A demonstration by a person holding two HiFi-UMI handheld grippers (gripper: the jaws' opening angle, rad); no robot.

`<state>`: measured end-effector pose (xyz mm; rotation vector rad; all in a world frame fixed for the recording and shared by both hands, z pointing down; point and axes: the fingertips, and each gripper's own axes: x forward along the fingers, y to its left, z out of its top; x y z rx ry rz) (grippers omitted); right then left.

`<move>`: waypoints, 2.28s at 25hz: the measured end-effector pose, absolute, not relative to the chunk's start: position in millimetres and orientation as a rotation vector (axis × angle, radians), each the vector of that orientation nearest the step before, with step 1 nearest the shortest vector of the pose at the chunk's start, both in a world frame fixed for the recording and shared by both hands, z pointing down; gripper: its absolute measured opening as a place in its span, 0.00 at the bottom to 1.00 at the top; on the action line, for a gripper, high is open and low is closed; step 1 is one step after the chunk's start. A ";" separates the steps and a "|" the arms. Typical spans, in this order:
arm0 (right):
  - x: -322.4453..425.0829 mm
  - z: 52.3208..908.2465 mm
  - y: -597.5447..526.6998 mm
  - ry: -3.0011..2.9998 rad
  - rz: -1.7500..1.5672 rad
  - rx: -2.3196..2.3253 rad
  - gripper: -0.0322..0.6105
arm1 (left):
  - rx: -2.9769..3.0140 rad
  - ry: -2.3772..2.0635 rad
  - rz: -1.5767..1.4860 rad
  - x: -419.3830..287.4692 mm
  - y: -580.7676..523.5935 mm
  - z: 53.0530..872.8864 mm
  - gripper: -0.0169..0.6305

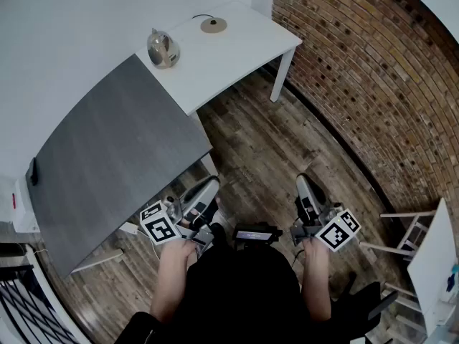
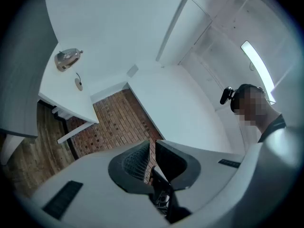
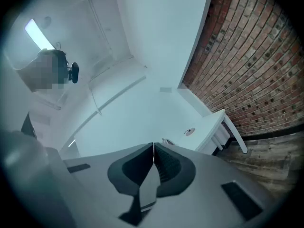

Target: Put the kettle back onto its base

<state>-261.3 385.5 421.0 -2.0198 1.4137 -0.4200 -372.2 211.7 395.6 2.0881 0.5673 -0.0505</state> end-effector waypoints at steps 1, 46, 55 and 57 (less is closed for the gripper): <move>-258.8 421.9 389.3 1.412 -0.418 -2.020 0.08 | 2.088 0.572 -0.047 -369.0 216.1 396.2 0.10; -175.9 456.2 515.7 1.248 -0.422 -2.017 0.10 | 2.170 0.529 0.100 -299.3 325.9 415.6 0.27; -129.2 458.2 493.1 1.244 -0.477 -2.065 0.23 | 2.053 0.620 0.021 -241.1 303.0 423.8 0.08; -113.0 455.3 486.1 1.247 -0.487 -2.082 0.23 | 2.022 0.620 -0.009 -219.2 290.9 423.5 0.07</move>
